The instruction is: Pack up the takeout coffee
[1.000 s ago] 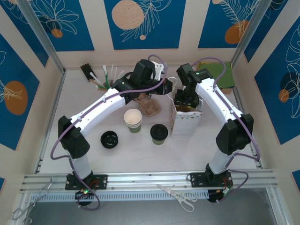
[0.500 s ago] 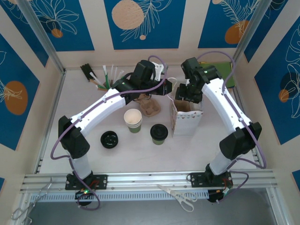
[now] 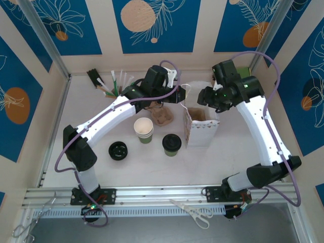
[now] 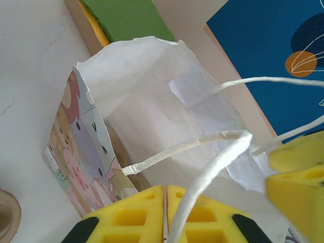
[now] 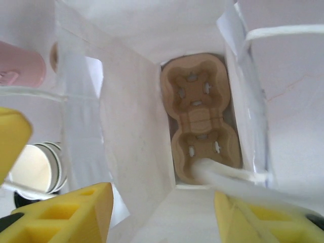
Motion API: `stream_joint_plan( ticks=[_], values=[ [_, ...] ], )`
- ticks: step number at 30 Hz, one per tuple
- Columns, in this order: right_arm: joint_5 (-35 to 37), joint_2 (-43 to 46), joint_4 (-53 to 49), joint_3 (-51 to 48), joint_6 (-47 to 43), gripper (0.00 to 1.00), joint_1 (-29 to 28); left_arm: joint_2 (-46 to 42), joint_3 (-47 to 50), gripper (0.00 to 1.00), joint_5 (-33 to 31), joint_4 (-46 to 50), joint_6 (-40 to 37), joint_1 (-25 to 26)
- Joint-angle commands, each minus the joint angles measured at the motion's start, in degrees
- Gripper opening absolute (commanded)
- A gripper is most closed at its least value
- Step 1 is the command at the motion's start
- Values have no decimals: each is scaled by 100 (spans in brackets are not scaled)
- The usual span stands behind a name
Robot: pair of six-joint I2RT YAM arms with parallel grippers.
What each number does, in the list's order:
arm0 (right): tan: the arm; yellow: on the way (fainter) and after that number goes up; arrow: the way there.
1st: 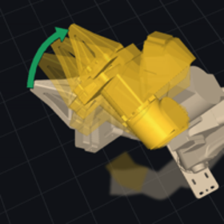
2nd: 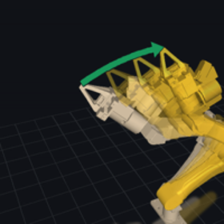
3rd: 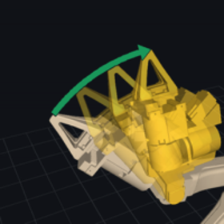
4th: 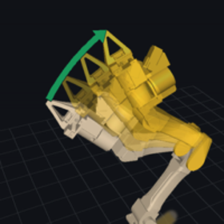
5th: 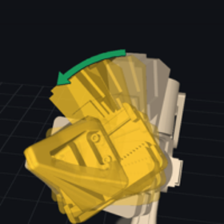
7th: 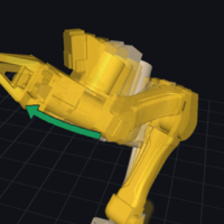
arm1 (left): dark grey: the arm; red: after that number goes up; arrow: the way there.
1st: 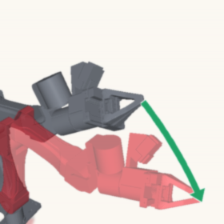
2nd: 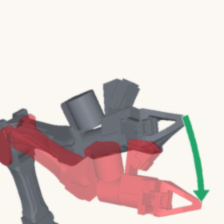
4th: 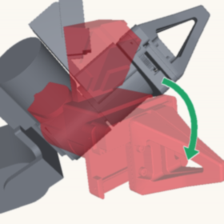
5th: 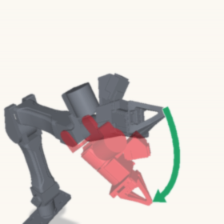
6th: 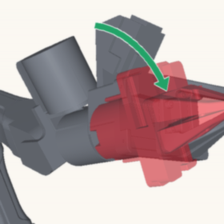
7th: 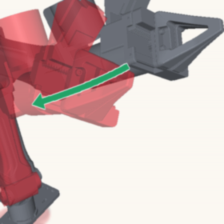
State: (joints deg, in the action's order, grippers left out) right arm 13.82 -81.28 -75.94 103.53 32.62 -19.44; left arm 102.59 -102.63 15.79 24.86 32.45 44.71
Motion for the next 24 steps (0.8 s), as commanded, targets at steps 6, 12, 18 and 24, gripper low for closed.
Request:
stream_joint_plan(
  ticks=[6, 12, 18, 24],
  values=[
    [-347, 456, -176, 318, -32, 55, 414, -222, 85, 9, -31, 26, -155, 61],
    [-495, 335, -25, 234, -131, 55, 619, -223, 94, 9, 13, 12, -150, 69],
    [-573, -4, 53, 326, -259, 46, 910, -252, 121, 9, 25, 14, -138, 67],
    [-600, -12, -154, 277, -479, 17, 1237, -304, 181, 9, -74, 31, -168, 72]
  ],
)
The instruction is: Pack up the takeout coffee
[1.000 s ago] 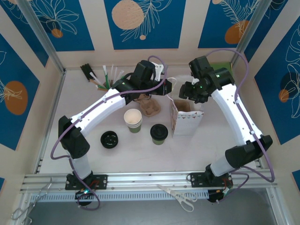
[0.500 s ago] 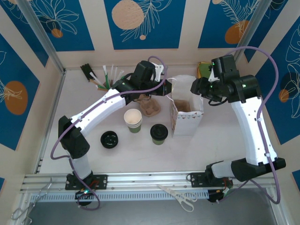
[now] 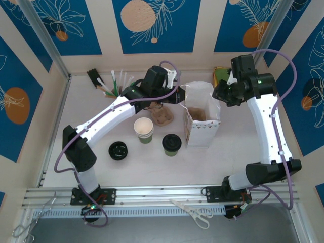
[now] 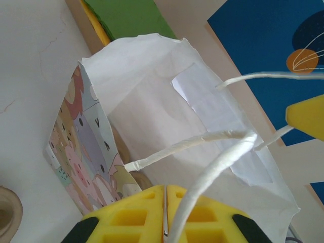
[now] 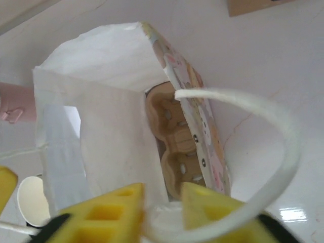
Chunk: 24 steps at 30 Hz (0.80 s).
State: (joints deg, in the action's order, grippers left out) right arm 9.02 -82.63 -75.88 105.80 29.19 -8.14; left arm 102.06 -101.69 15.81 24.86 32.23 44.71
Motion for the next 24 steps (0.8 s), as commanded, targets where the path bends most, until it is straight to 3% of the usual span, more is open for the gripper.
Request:
stream_joint_plan(
  ticks=[1, 5, 13, 24],
  values=[
    [-128, 190, -173, -23, -164, 14, 172, -264, 96, 9, -91, 28, -151, 64],
    [-210, 437, -189, -415, -284, 4, 490, -300, 139, 9, -216, 90, -174, 58],
    [-675, 686, 294, -1484, -431, 8, 1057, -330, 198, 7, -321, 175, -217, 54],
    [-989, 455, 1082, -2471, -508, 12, 1130, -246, 185, 7, -158, 189, -193, 54]
  ],
)
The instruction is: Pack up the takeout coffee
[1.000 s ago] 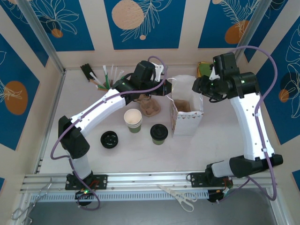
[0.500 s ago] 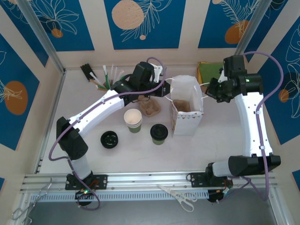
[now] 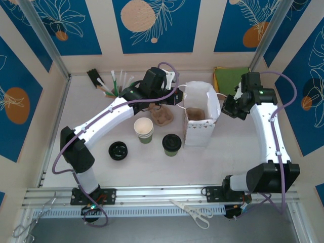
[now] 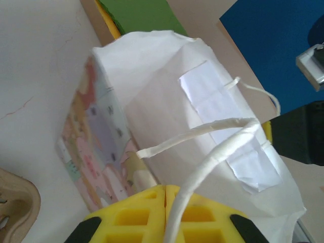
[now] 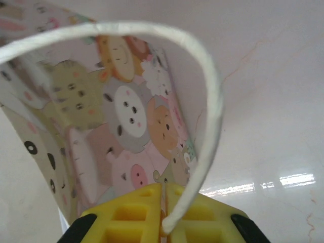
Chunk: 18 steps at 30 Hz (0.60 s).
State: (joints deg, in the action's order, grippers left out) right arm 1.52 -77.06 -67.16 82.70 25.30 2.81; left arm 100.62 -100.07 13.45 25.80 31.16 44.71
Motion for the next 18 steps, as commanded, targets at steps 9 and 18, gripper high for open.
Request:
stream_joint_plan(
  ticks=[9, 18],
  values=[
    [-500, -131, 277, -150, -95, 38, 114, -79, -6, 8, 114, 104, -93, 56],
    [-618, -31, -148, 643, -54, 54, 167, -51, -47, 8, 122, 111, -116, 55]
  ],
)
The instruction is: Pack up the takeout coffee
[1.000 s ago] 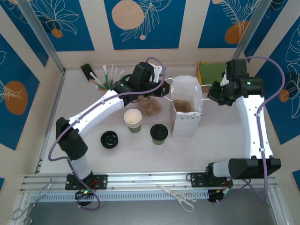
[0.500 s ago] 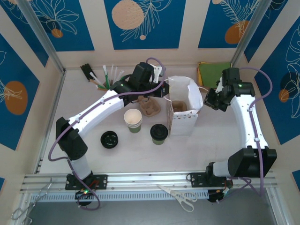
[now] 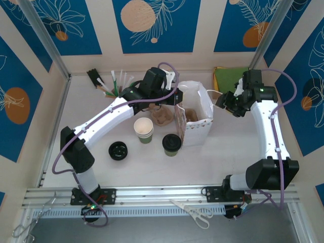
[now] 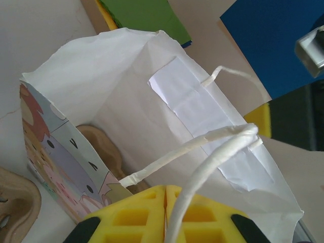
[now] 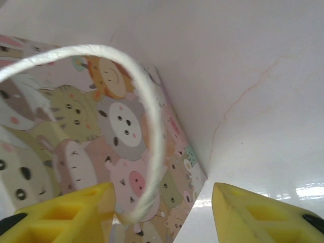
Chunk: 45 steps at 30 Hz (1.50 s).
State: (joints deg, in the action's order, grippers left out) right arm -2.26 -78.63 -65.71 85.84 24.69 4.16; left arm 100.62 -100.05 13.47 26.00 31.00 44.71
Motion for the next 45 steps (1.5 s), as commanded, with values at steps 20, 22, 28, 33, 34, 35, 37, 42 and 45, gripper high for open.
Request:
stream_joint_plan(
  ticks=[20, 22, 28, 33, 34, 35, 37, 42, 45],
  values=[
    [255, -467, -612, 1484, -76, 37, 55, -33, -41, 8, 186, 87, -118, 48],
    [169, -544, -522, 1260, -138, 22, 130, -33, -32, 8, 191, 97, -121, 56],
    [-496, -425, 260, 94, -128, 18, 379, -2, -45, 8, 215, 128, -164, 52],
    [-1175, -406, 621, -443, -109, 19, 362, 54, -102, 8, 297, 173, -165, 51],
    [-1250, -413, 647, -519, -91, 19, 357, 69, -111, 8, 304, 169, -157, 55],
    [-1303, -411, 656, -560, -87, 22, 357, 65, -119, 8, 313, 169, -162, 58],
    [-1340, -401, 618, -575, -78, 26, 357, 71, -120, 8, 322, 177, -158, 52],
    [-772, -143, 216, -55, -43, 40, 348, 26, -138, 9, 336, 199, -156, 61],
    [-304, -24, -188, 528, -43, 46, 252, -9, -120, 11, 327, 191, -142, 54]
  ],
)
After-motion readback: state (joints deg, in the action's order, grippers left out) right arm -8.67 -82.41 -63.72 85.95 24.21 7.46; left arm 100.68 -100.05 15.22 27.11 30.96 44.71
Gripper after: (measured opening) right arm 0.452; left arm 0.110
